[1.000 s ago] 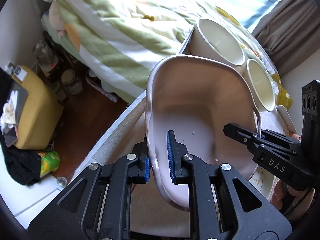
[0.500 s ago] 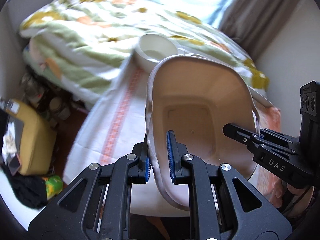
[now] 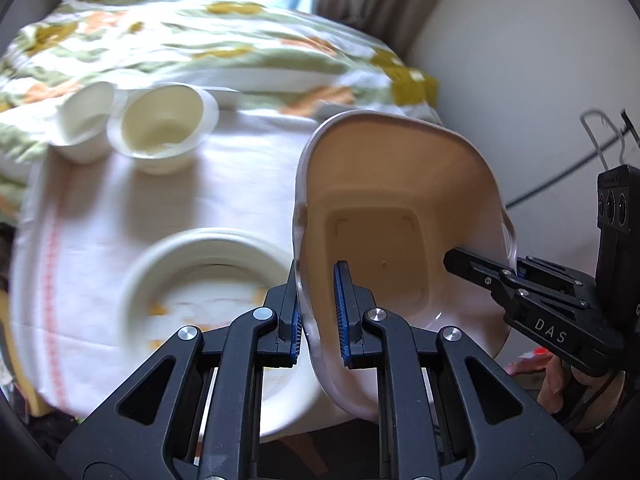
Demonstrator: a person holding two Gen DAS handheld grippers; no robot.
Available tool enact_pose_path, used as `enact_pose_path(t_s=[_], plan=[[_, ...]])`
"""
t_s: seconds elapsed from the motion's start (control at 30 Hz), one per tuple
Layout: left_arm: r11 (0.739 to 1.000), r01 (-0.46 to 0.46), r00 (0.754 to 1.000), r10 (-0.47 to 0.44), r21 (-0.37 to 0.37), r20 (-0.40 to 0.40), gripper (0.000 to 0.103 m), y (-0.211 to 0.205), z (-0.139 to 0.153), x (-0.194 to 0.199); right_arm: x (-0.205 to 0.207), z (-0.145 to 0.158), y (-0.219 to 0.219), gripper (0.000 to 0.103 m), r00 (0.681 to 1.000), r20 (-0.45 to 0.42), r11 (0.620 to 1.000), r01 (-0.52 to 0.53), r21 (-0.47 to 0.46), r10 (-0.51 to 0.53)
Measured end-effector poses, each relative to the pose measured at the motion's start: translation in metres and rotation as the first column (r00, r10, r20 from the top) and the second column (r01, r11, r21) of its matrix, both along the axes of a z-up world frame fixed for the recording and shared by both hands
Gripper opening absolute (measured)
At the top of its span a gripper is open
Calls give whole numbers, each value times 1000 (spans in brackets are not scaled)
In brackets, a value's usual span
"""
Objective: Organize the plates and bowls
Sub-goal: 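Carry the pink dish with both tools and lower it onto the table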
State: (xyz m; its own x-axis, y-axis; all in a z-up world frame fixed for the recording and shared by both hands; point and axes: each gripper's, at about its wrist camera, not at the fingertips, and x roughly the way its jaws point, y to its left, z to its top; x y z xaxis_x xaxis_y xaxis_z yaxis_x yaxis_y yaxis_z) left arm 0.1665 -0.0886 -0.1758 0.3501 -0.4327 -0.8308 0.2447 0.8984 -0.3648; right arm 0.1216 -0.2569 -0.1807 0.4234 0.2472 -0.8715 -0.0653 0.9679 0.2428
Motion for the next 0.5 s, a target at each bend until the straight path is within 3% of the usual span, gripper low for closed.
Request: enact_pose_path(t_s=[0.27,0.5], plan=[[994,106,991,-104,24,-87,12,-104,-41,5,-6,-36,-87,13,993,-68,995,95,-13,-96],[989,132,983,-122,71,-137,12,-143,-78,2,-9,-73,-127,13,986,-119,993,115,17,-112]])
